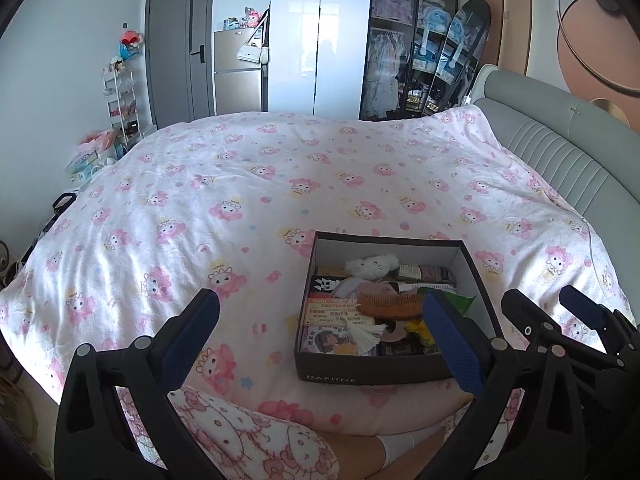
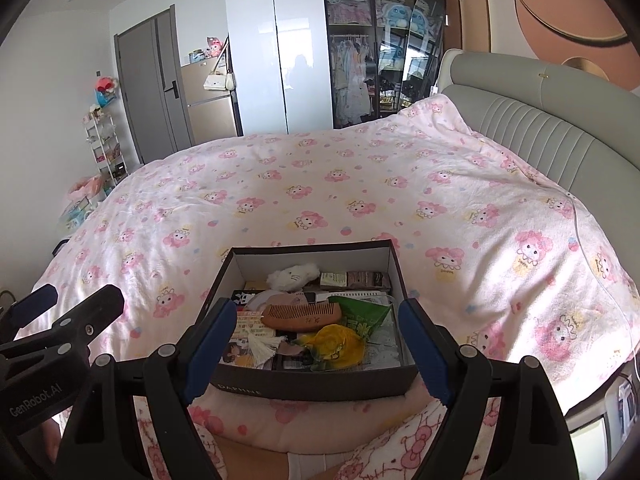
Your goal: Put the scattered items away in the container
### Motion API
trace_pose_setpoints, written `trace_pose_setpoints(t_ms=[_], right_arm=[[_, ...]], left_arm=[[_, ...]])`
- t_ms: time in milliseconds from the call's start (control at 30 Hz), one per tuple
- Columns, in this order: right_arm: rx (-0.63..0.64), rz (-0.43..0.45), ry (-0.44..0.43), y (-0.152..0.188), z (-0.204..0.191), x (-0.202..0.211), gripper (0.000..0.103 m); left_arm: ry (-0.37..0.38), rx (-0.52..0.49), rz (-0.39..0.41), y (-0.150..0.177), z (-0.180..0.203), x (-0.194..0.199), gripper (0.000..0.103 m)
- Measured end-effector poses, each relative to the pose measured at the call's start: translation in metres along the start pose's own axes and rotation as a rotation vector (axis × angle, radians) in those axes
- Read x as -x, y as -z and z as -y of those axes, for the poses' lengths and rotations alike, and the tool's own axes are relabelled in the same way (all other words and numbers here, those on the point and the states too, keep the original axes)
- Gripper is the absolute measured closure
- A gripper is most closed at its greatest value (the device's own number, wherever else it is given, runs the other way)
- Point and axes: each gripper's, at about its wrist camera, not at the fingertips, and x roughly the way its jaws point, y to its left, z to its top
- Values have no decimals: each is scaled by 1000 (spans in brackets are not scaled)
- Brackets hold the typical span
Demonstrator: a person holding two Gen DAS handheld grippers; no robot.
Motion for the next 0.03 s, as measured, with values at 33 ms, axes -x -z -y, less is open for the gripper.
trace_pose_setpoints(t_ms=[33], right_arm=[[1,-2,-2,0,0,0,21]], left_arm=[[3,2,-5,0,0,-1,1]])
